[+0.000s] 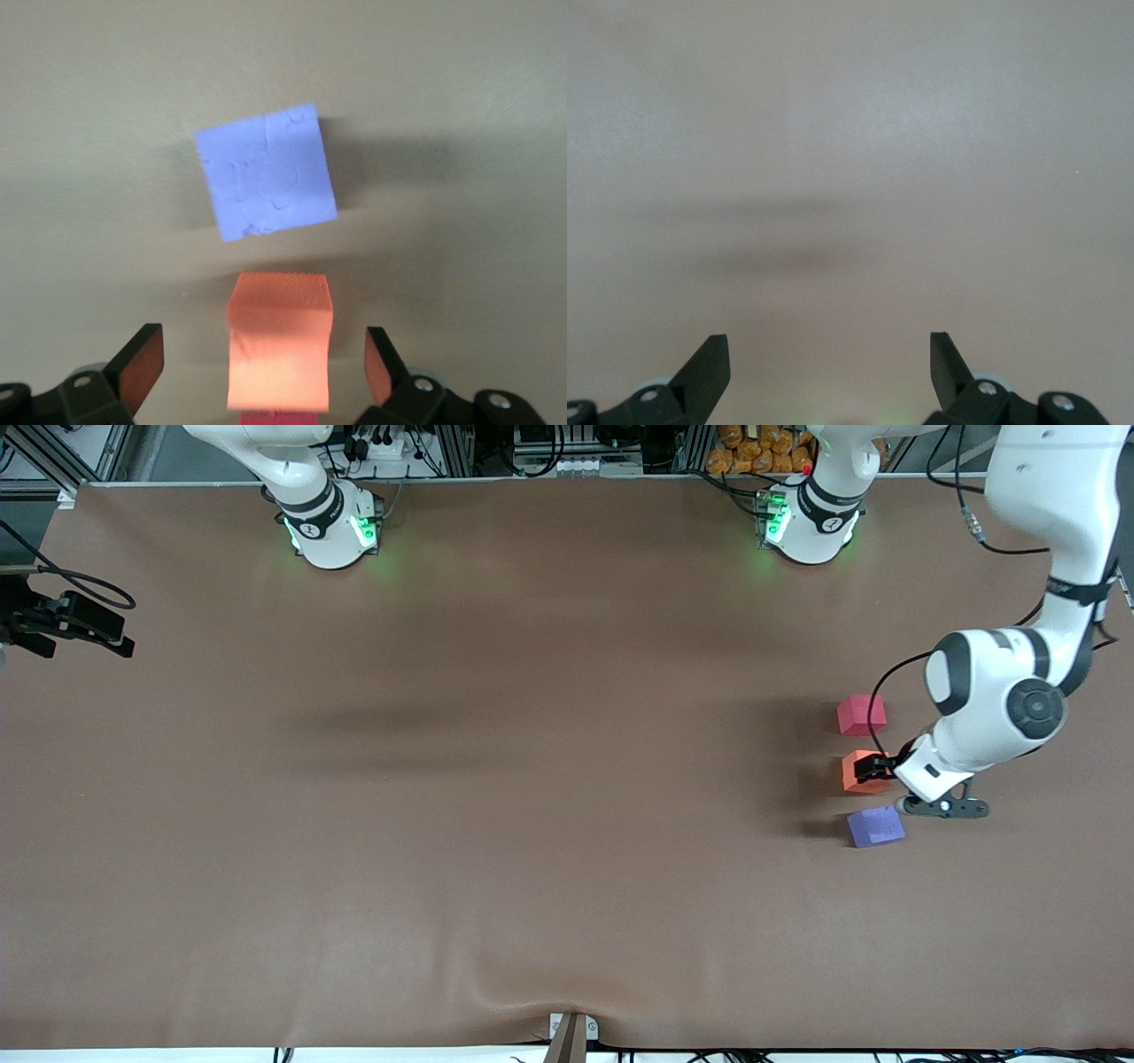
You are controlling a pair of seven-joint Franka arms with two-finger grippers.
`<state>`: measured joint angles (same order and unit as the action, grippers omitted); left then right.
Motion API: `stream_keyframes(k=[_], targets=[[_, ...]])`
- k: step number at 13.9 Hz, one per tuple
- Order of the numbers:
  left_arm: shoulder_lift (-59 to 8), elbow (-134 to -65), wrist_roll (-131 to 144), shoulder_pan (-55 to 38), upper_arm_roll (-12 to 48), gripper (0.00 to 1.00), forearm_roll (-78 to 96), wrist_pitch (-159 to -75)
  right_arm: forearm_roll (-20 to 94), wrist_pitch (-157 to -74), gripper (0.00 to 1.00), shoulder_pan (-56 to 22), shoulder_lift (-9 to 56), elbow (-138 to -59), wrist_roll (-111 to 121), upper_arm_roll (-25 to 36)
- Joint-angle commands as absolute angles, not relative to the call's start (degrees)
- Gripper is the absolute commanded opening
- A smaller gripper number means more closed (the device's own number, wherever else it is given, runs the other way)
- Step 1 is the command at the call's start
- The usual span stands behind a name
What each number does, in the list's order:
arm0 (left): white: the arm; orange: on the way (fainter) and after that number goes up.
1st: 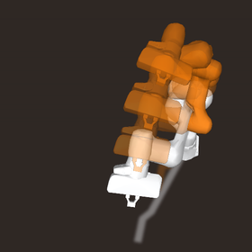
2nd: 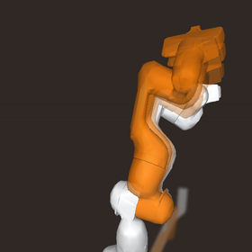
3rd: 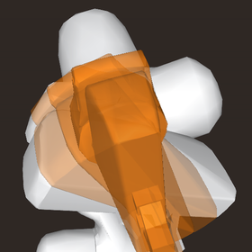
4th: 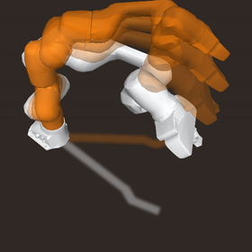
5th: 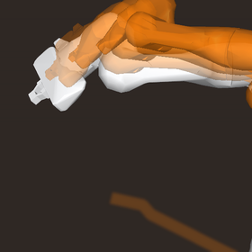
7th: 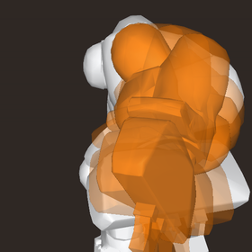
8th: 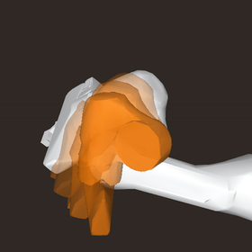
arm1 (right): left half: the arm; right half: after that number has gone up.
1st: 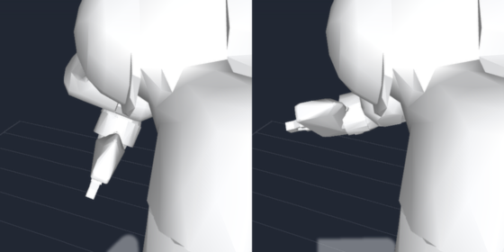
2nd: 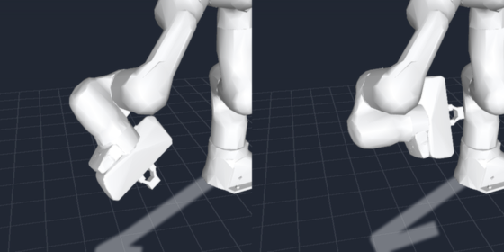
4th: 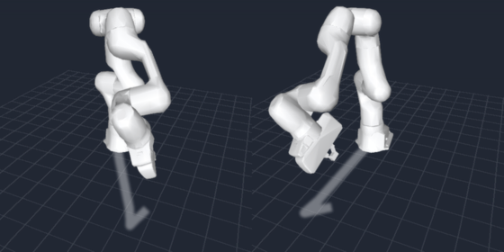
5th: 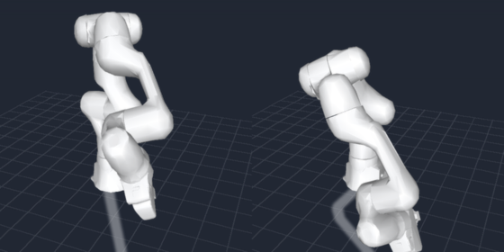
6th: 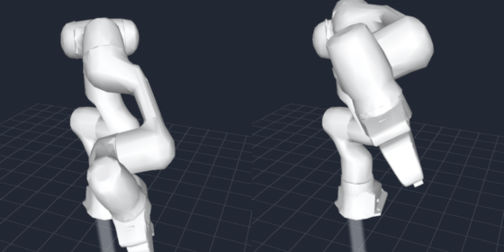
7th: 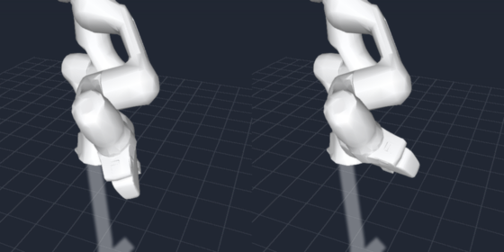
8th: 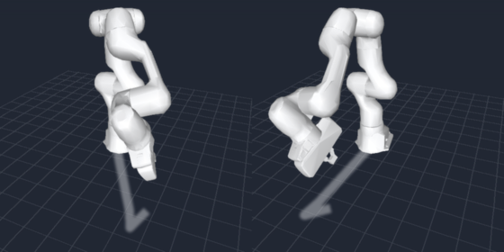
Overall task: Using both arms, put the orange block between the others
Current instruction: 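Open the left gripper and raise it away from the cubes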
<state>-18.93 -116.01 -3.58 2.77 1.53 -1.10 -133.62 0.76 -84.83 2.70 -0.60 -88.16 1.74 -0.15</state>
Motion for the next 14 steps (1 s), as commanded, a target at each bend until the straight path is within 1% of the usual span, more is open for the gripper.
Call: stream_keyframes(k=[1,2,4,8,11,12,14], targets=[[-11.45,-114.10,2.61,2.46,2.28,1.00,-2.55,-125.19,-0.35,-85.87,1.00,2.37,-1.58,-89.03,2.29,-0.09],[-9.69,-112.17,4.64,2.46,3.50,1.00,-2.55,-121.42,-0.35,-85.87,1.00,2.29,-1.58,-89.03,2.29,-0.09],[-7.39,-106.20,6.15,2.55,5.18,1.00,-2.55,-111.94,-0.44,-85.69,1.00,2.02,-1.15,-88.68,1.67,-0.17],[-6.42,-90.30,6.07,2.55,7.12,1.00,-2.02,-94.08,-0.35,-85.25,1.00,1.93,-0.79,-87.98,1.67,-0.18],[-6.24,-83.08,5.98,2.64,9.05,1.00,-0.62,-87.20,-0.35,-85.08,1.00,2.02,-0.79,-87.89,1.58,-0.09],[-5.37,-82.19,6.06,2.55,9.14,1.00,-0.62,-85.53,-0.26,-85.17,1.00,2.02,-0.79,-87.89,1.58,-0.09],[-2.30,-82.26,5.89,2.46,9.14,1.00,-0.53,-84.99,-0.26,-85.43,1.00,2.37,-0.70,-87.89,1.76,-0.09]])
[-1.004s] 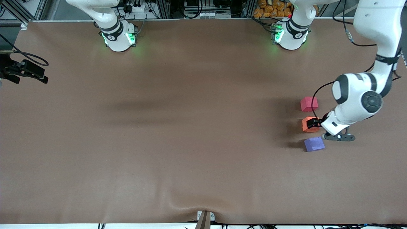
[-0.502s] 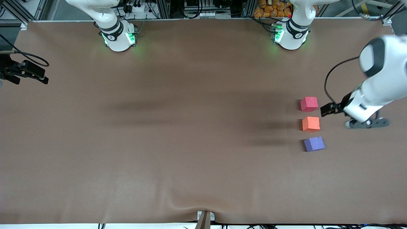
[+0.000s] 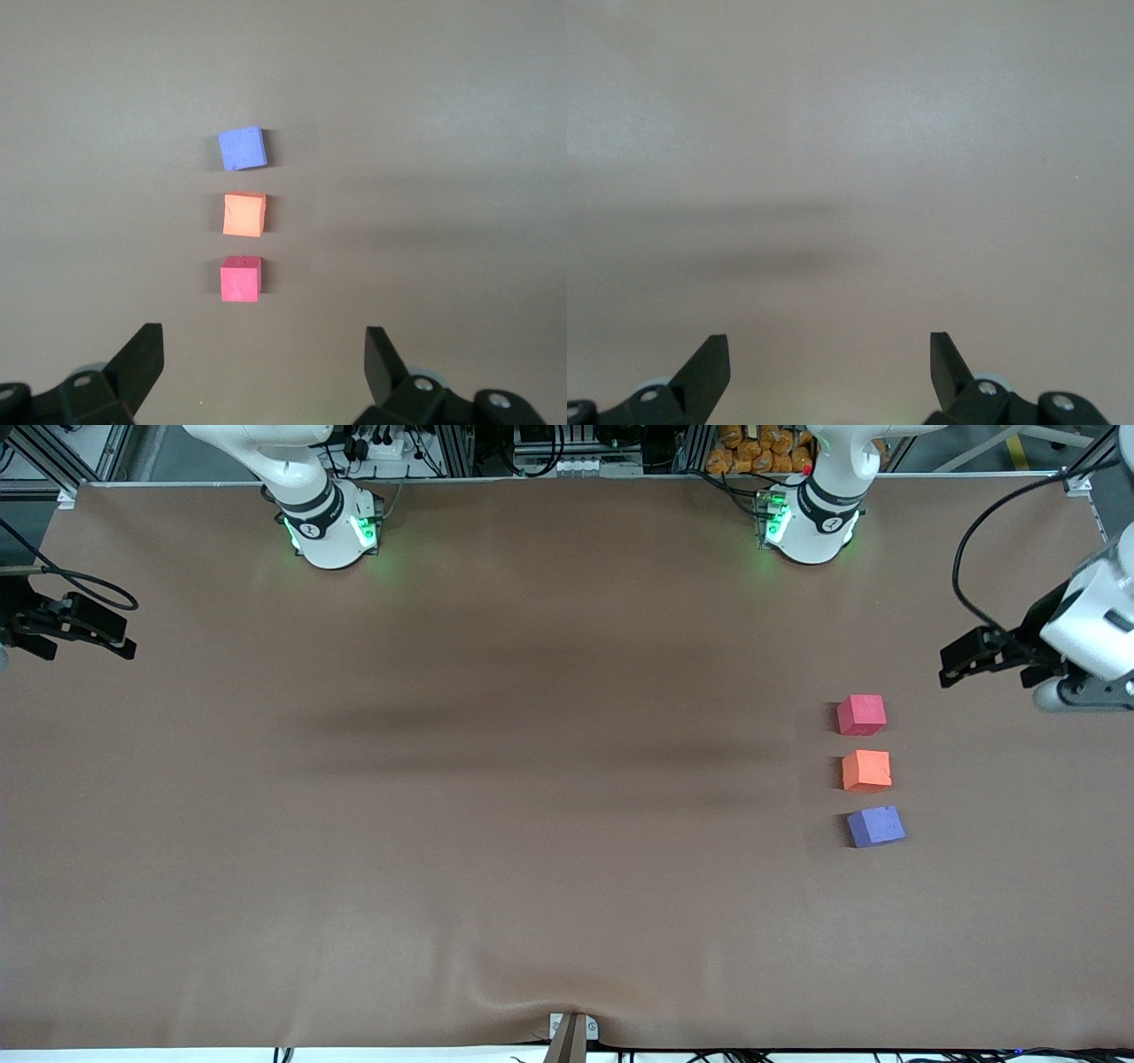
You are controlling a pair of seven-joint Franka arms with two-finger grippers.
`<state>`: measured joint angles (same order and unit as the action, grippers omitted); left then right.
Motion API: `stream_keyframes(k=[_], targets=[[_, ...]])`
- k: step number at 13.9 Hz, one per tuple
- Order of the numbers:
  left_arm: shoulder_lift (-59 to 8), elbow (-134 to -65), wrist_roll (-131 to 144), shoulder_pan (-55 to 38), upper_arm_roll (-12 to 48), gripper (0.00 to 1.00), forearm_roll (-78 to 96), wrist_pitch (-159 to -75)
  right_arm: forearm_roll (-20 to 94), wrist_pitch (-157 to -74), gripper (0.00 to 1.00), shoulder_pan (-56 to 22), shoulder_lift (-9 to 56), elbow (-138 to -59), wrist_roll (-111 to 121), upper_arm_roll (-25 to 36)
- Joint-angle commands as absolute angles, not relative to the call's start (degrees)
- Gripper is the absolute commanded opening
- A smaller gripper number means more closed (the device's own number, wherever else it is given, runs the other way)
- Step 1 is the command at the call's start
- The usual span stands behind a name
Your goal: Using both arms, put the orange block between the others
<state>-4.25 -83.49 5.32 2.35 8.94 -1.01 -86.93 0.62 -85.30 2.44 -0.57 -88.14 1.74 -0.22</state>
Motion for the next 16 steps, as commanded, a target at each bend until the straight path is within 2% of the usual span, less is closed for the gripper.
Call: stream_keyframes(k=[1,7,10,16], targets=[[-1.42,-82.27,6.06,2.72,9.75,1.00,-0.61,-84.99,-0.26,-85.43,1.00,2.46,-0.44,-87.98,1.93,-0.09],[1.67,-82.97,6.68,0.18,7.92,1.00,-1.05,-81.74,0.18,-85.87,1.00,2.11,-0.35,-87.98,1.58,0.00],[5.62,-88.49,7.29,-3.86,3.00,1.00,-0.97,-81.91,0.44,-85.87,1.00,2.20,-0.44,-88.07,1.49,0.00],[6.59,-89.47,7.21,-3.43,2.64,1.00,-1.49,-82.35,0.35,-86.39,1.00,4.04,-0.18,-88.51,1.49,0.18]])
